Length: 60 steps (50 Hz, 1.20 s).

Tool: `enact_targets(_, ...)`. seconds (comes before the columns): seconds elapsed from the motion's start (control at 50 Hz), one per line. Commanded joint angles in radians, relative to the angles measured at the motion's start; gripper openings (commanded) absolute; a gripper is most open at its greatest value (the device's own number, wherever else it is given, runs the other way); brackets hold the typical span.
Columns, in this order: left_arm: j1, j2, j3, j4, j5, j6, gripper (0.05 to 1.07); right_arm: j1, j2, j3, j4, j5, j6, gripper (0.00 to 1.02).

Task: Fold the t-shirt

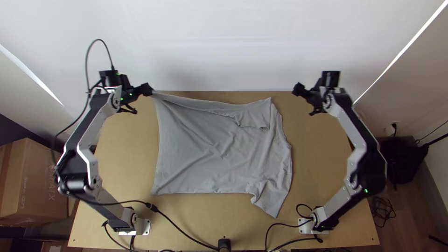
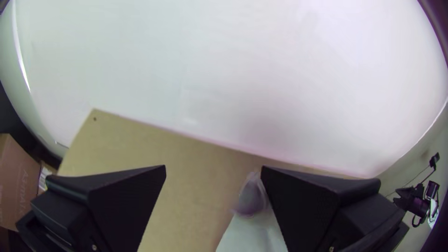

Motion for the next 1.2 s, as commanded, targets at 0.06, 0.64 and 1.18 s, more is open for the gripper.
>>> enact_targets(0.06, 0.032, -0.181, -0.139, -0.01, 0.014, 0.023, 1.03, -0.104, -0.229, -0.095, -0.122, -0.051, 0.011, 0.98)
enact_targets(0.64, 0.062, -0.473, -0.317, -0.266, 0.123, 0.012, 1.03, -0.072, -0.772, -0.624, -0.568, -0.23, -0.161, 0.92)
enact_targets(1.18, 0.045, -0.649, -0.344, -0.407, 0.134, 0.041, 1.03, -0.056, -0.556, -0.859, -0.511, -0.283, -0.307, 0.72)
